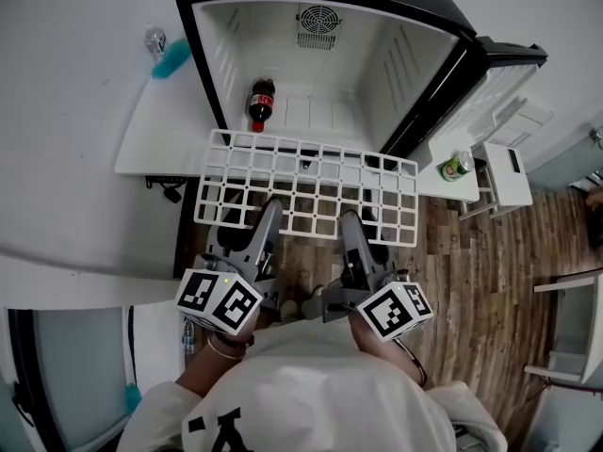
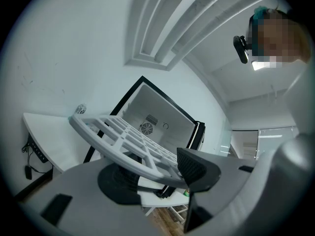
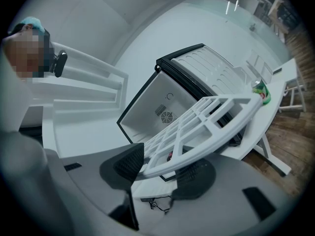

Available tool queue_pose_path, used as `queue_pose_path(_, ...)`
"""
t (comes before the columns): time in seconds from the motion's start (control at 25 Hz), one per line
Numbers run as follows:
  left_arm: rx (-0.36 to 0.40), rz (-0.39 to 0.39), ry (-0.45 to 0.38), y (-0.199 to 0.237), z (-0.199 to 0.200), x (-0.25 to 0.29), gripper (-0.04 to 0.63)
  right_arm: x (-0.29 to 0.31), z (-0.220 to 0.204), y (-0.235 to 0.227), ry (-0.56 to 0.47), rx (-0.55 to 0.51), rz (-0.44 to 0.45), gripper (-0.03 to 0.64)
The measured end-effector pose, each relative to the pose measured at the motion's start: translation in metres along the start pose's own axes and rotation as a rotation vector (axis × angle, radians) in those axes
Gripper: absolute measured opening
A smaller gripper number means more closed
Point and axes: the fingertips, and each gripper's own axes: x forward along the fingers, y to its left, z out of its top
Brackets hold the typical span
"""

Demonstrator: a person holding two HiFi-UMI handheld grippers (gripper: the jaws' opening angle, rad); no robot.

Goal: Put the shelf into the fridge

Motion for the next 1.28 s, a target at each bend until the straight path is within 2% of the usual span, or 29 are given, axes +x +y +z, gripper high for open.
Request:
queue_pose_path(0.32,-0.005,-0.021,0.016,-0.002,-0.006,0.019,0.213,0.006,0.009,-0.013,-0.013,-0.005,-0.019,0.181)
queue_pose_path(1.28,-0.036,0.016,-0.008,0.030,0.005,0.076,0.215,0.078,0.026,-0.029,0.020,-0.042,0.021,0.181)
